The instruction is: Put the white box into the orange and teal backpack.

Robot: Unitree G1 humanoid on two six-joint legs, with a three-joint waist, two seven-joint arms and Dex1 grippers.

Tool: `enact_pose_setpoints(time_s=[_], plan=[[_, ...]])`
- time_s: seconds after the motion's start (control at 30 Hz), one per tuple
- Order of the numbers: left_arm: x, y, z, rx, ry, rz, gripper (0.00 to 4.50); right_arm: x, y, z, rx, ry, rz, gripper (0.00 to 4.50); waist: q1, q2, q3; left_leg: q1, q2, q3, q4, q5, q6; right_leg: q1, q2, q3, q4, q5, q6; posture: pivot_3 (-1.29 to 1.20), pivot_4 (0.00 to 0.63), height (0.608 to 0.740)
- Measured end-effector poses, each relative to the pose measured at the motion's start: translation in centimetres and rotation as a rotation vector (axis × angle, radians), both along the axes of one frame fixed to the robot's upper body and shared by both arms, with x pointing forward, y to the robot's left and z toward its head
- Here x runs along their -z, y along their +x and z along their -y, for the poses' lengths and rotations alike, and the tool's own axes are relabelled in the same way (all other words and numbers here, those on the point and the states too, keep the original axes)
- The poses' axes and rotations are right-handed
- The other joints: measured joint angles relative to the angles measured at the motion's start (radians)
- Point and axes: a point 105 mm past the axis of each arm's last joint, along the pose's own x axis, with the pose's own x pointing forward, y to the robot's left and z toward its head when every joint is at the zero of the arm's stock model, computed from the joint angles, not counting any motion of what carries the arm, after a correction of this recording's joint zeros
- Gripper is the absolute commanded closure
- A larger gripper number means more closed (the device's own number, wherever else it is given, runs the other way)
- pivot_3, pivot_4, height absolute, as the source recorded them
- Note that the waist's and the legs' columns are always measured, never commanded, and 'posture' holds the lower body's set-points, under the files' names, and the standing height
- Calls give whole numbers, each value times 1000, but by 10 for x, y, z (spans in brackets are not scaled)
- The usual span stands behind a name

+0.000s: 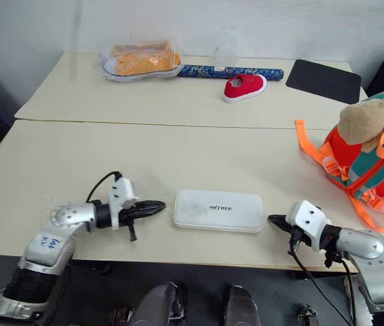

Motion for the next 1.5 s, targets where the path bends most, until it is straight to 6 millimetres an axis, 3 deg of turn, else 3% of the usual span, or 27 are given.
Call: enact_pose_setpoints(time_s=[0.03,0.23,0.3,0.37,0.47,0.7,0.93,1.13,1.23,1.33,1.5], plan=[[1,-1,-9,-32,13,-102,3005,0,0,5,12,-9,-5,4500,0,0,0,0,0,0,0,0,0,0,0,0,0,0,0,0,150,740],[-17,2,-14,-99,-121,-574,1417,-6,2,5,-62,-46,-23,4500,1,0,0,1,0,0,1,1,0,0,2,1,3,0,0,0,150,740],[-22,9,-8,-126,-196,-725,742,-3,3,3,-93,-48,-47,4500,1,0,0,1,0,0,1,4,5,0,4,2,6,0,0,0,150,740],[-23,13,-2,-133,-228,-789,341,-3,4,-1,-121,-56,-51,4500,2,0,0,1,0,0,1,4,5,1,4,2,6,0,0,0,150,740],[-26,19,11,-130,-280,-908,341,-4,7,-11,-168,-66,-54,4500,5,0,0,1,0,0,3,4,4,1,2,3,6,0,0,0,150,740],[-23,28,48,-84,-328,-1001,341,-3,10,-20,-201,-51,-92,4500,6,-1,-1,1,-1,-1,4,4,3,1,2,2,6,0,0,0,150,740],[-17,14,66,3,-267,-1058,341,-2,13,-35,-233,-23,-102,4500,-3,-3,-2,2,0,0,3,2,-2,1,4,4,6,0,0,0,150,740],[-17,18,85,7,-314,-1064,341,1,11,-55,-278,15,-107,4500,1,-3,-2,2,0,0,4,2,-2,2,4,4,5,0,0,0,150,740],[-15,18,87,-7,-333,-1066,910,1,9,-58,-288,20,-114,4500,2,-3,-2,2,0,0,4,2,-2,1,4,4,5,0,0,0,150,740],[-10,17,87,-19,-342,-1074,1813,2,7,-59,-283,28,-118,4500,1,-3,-2,2,0,0,4,2,-2,1,4,4,5,0,0,0,150,740],[-19,12,81,19,-397,-1045,3073,7,-3,-51,-235,55,-124,4500,5,-3,-2,2,0,-1,3,2,-2,2,4,4,5,0,0,0,150,740]])
